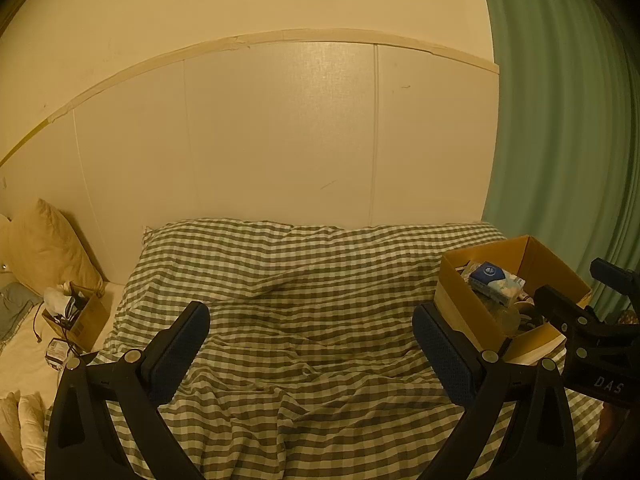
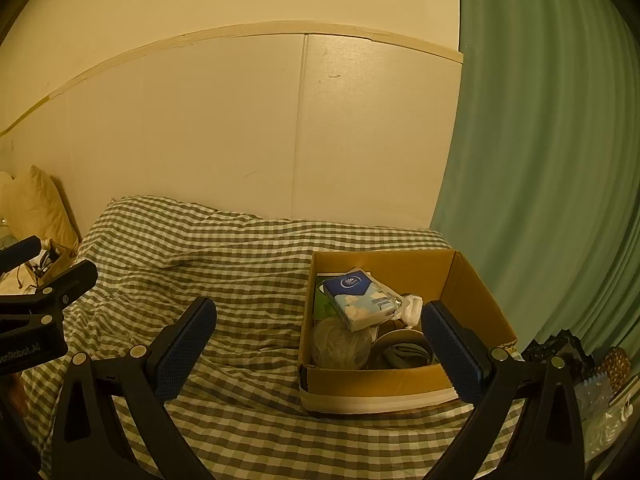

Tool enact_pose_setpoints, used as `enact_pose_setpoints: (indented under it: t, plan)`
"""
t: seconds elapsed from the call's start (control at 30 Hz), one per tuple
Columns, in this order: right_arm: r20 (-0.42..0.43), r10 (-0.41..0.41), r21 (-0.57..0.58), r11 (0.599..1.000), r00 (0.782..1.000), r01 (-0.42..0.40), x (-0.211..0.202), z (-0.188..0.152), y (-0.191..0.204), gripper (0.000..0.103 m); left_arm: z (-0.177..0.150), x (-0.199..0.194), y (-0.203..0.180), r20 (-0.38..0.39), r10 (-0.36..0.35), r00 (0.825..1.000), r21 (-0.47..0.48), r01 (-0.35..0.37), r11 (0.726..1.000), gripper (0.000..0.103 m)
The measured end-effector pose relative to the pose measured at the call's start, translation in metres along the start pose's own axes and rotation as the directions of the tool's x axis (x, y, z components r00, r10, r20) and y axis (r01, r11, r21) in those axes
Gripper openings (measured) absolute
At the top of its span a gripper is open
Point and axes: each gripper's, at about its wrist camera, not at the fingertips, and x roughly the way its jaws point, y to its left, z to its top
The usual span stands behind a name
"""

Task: Organize objects

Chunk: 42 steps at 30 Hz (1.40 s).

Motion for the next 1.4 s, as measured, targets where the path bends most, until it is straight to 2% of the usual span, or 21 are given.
enact_pose_setpoints:
  t: [1.4]
  plan:
    - [-0.003, 0.004, -0.003, 1.0, 1.0, -0.004, -0.0003, 0.0006, -0.0004, 0.103, 0.0008, -0.002, 0.0016, 0.004, 0.004, 1.0, 0.001, -0.004, 1.0, 0.103]
